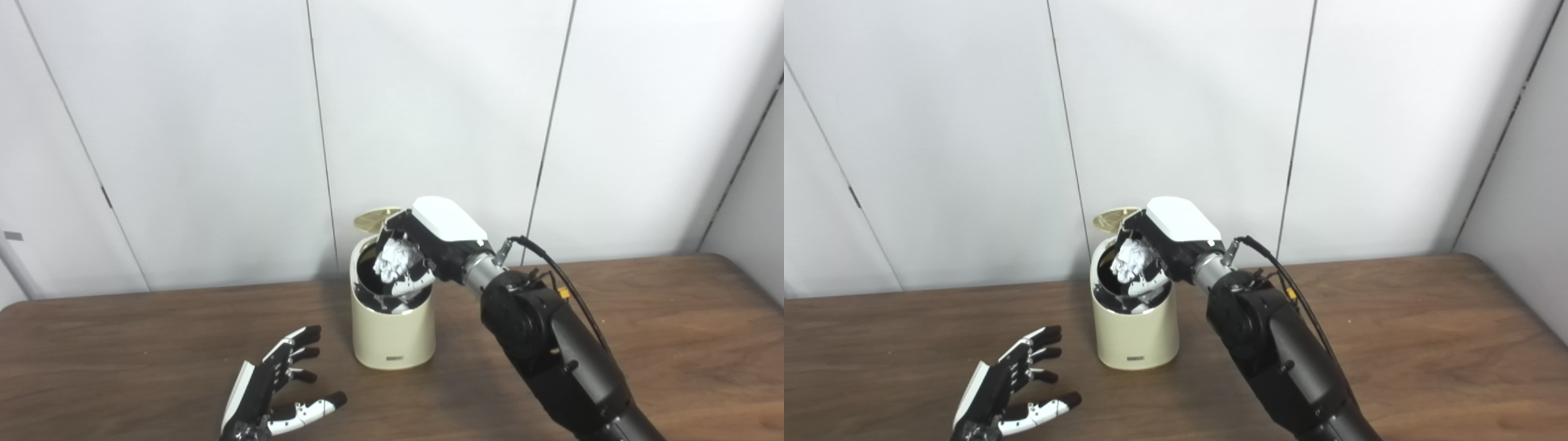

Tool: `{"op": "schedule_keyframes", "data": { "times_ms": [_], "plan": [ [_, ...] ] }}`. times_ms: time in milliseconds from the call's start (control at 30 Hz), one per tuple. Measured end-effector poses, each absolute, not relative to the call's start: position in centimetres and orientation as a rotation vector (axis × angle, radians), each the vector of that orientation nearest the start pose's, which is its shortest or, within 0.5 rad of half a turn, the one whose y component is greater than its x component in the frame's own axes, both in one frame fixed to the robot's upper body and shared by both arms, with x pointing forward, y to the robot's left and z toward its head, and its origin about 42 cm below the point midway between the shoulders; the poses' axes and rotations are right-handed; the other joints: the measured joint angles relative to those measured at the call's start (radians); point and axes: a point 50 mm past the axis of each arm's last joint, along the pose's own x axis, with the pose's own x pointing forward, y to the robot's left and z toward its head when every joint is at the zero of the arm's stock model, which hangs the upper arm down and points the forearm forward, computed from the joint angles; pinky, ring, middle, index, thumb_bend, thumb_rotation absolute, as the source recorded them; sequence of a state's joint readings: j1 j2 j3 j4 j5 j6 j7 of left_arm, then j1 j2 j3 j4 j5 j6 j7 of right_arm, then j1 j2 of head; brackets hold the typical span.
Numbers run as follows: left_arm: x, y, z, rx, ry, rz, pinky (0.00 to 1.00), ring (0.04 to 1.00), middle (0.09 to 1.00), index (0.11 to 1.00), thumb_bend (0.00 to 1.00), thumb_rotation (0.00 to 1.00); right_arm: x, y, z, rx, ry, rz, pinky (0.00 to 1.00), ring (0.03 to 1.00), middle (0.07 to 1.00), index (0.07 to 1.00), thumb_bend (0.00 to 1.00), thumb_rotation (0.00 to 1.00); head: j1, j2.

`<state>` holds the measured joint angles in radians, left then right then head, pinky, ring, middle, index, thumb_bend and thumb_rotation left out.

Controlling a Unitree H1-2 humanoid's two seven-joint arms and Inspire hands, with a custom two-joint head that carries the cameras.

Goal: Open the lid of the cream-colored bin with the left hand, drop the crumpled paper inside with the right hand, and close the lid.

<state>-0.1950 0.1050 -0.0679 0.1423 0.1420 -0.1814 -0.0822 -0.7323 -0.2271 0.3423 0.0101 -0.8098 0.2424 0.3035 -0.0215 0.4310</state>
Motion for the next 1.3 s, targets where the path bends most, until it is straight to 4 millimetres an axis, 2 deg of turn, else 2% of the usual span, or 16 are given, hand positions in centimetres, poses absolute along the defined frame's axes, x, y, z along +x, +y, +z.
{"op": "schedule_keyframes", "data": {
  "times_ms": [967,1200,1300],
  "plan": [
    [34.4,20.7,12.6,0.263,-0.223,-0.202,0.64,0.808,0.852,0.873,0.78,0.13,45.1,-12.8,31.2,-1.221,-0.438,0.258,0.33,0.414,0.513,0.485,0.5,0.0,-0.005,0.006],
    [34.4,20.6,12.6,0.263,-0.223,-0.205,0.62,0.803,0.852,0.87,0.79,0.14,45.5,-12.6,30.9,-1.225,-0.438,0.245,0.31,0.408,0.507,0.51,0.5,0.0,-0.002,0.008],
    [34.4,20.6,12.6,0.264,-0.223,-0.205,0.62,0.803,0.854,0.871,0.79,0.15,45.4,-12.5,30.9,-1.228,-0.439,0.247,0.34,0.418,0.502,0.53,0.5,0.0,-0.002,0.008]
  ]
}}
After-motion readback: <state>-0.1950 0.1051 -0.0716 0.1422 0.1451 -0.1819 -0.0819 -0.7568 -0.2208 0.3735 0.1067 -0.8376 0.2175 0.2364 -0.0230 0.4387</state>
